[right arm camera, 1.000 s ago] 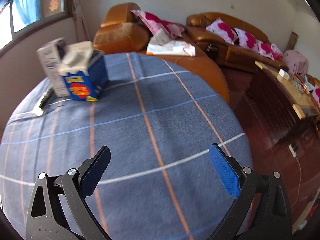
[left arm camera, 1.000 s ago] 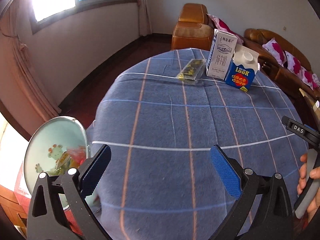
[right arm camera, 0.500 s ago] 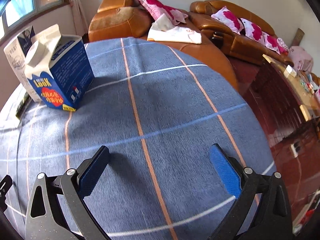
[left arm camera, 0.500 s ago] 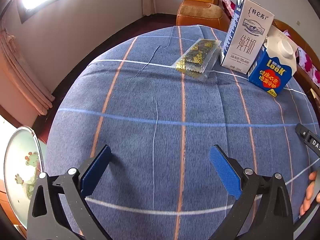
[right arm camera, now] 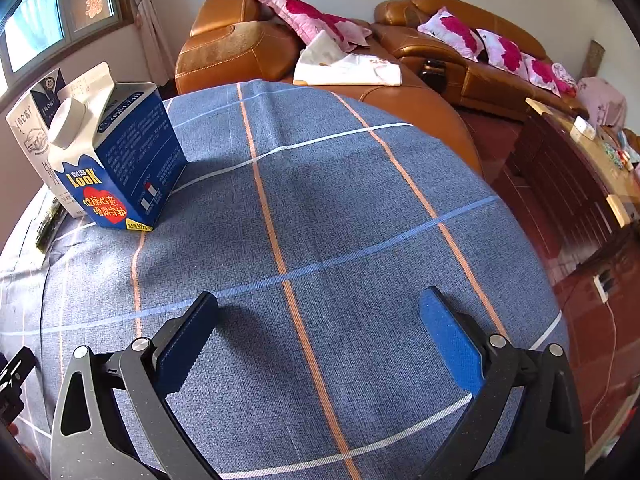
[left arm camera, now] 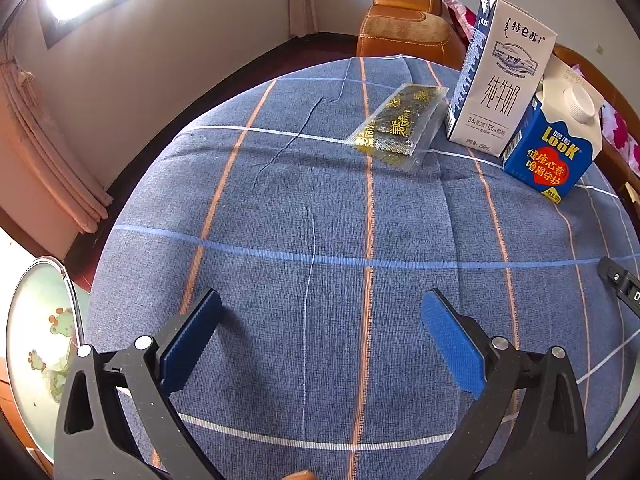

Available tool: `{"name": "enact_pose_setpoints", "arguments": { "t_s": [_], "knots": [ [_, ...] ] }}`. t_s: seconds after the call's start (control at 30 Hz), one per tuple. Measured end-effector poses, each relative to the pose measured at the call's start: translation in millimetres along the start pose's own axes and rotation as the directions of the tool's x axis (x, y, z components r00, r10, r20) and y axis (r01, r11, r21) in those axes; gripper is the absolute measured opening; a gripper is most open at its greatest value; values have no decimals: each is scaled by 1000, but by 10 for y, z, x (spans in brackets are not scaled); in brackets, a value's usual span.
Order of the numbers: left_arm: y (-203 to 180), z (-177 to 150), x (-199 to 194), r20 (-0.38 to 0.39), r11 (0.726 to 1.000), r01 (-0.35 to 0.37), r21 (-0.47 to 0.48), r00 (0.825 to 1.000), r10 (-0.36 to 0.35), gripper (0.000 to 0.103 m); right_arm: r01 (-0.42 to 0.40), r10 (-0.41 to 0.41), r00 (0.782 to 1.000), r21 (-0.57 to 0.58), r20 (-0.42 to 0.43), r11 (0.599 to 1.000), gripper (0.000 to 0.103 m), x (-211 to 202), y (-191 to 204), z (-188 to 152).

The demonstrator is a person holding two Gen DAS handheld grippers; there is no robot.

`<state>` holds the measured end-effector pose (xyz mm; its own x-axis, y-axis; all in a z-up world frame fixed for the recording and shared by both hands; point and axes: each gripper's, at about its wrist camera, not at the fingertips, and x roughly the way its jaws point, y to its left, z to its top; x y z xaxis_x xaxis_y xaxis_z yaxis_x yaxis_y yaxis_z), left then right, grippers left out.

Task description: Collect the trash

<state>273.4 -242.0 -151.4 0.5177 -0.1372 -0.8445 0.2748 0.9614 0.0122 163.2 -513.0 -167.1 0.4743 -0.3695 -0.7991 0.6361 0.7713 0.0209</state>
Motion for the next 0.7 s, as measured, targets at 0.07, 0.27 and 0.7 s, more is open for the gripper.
{"name": "enact_pose_setpoints", "arguments": {
  "t_s": [0.07, 0.27, 0.7],
  "knots": [
    [2, -7, -3, 0, 1000, 0, 0, 1000, 0, 98, 0, 0, 1000, 0, 0, 1000, 98, 1, -6, 1],
    [2, -11, -11, -1, 1000, 1, 0, 1000, -1, 98, 0, 0, 1000, 0, 0, 1000, 98, -1, 0, -1],
    [2, -10, -7, 0, 1000, 1, 0, 1000, -1, 98, 0, 0, 1000, 0, 0, 1000, 98, -2, -5, 1]
  ]
}}
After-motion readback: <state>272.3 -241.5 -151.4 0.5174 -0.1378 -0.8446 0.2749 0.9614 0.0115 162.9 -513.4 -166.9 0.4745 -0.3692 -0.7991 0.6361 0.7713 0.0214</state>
